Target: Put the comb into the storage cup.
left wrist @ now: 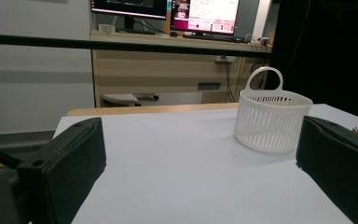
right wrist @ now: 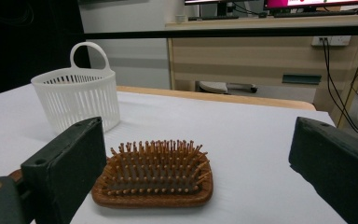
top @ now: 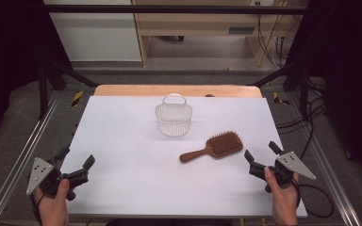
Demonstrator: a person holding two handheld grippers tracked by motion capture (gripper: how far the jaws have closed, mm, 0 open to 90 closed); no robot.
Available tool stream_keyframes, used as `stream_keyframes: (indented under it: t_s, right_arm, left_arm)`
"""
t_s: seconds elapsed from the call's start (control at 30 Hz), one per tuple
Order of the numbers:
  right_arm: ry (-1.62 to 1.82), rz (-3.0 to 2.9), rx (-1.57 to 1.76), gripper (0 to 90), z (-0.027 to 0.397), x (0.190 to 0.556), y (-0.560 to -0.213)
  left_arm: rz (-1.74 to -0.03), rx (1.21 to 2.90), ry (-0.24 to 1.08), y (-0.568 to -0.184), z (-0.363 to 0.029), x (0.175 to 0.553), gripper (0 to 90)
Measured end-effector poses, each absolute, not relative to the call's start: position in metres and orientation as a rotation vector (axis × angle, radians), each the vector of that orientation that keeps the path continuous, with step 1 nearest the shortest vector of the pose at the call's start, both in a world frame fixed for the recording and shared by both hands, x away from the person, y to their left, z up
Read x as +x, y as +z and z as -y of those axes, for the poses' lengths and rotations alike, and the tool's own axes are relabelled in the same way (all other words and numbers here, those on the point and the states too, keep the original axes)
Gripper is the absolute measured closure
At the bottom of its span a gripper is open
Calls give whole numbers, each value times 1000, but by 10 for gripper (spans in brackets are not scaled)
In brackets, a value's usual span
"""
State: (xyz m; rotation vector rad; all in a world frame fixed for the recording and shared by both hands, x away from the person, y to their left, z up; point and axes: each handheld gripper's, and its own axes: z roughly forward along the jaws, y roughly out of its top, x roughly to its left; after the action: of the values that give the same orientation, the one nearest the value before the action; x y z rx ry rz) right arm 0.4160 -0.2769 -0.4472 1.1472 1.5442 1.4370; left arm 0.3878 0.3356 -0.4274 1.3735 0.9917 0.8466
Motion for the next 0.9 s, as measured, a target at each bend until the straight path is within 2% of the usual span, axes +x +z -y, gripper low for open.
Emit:
stream_keyframes:
  t_s: [0.57, 0.9]
  right_arm:
    - [1388, -1586, 1256, 35, 274, 422, -452]
    - [1327, -1650, 1294, 91, 269, 426, -458]
  left_arm:
    - [-995, 1399, 843, -432, -331, 395, 8]
    - [-927, 1485, 832, -433, -316, 403, 7]
